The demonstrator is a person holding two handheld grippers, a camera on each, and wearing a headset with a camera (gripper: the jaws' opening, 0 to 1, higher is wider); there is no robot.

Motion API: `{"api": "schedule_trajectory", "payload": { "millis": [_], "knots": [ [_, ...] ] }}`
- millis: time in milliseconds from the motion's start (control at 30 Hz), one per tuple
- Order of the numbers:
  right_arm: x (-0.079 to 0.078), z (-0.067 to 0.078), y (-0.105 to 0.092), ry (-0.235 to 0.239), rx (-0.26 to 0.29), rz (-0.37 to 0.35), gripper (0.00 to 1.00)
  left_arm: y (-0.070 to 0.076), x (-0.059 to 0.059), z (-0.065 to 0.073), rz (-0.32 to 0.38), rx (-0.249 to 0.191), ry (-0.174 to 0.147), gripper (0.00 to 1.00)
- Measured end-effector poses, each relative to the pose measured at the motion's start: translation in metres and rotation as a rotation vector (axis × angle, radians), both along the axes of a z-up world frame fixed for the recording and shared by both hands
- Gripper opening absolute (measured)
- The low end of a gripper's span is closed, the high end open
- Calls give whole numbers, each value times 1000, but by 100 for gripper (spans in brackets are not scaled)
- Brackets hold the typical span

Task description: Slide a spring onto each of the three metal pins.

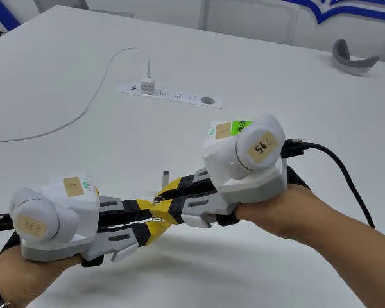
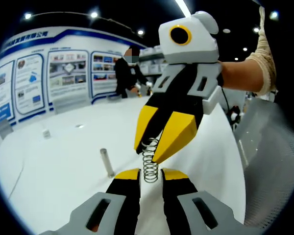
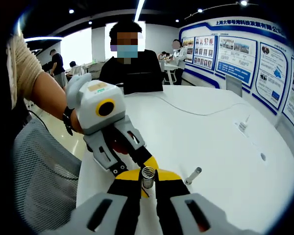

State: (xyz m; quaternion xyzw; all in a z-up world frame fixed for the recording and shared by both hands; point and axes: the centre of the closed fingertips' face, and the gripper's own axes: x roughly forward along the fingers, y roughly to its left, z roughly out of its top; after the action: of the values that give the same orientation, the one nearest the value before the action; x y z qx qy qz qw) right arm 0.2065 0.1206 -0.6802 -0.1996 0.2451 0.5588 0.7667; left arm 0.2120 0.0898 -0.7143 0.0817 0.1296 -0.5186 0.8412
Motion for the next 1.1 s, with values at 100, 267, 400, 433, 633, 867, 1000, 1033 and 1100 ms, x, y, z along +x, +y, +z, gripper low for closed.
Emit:
{"api": "schedule_trajectory", "payload": {
  "millis": [100,267,400,433,633,867,1000,1033,1100],
  "knots": [
    [3,2,-1,-5,3,-8,12,3,2,-1,11,1,5,20],
    [8,8,-4,-13,13,-22,12,10,5,-4,48,2,26,29],
    [15,12,-8,-19,23,-39,12,16,9,-5,76,8,32,36],
    [17,13,-9,-21,26,-44,12,18,10,-6,83,9,34,37],
    [30,23,-18,-39,43,-81,12,23,14,-4,114,-2,47,43],
    [45,33,-22,-70,62,-124,12,26,15,-5,133,-2,54,51],
    [57,33,-23,-80,61,-148,12,28,16,-6,143,-5,59,54],
    [59,33,-23,-83,60,-152,12,28,16,-6,144,-6,61,56],
    [65,33,-22,-86,65,-160,12,27,16,-7,145,-3,68,57]
  ]
}}
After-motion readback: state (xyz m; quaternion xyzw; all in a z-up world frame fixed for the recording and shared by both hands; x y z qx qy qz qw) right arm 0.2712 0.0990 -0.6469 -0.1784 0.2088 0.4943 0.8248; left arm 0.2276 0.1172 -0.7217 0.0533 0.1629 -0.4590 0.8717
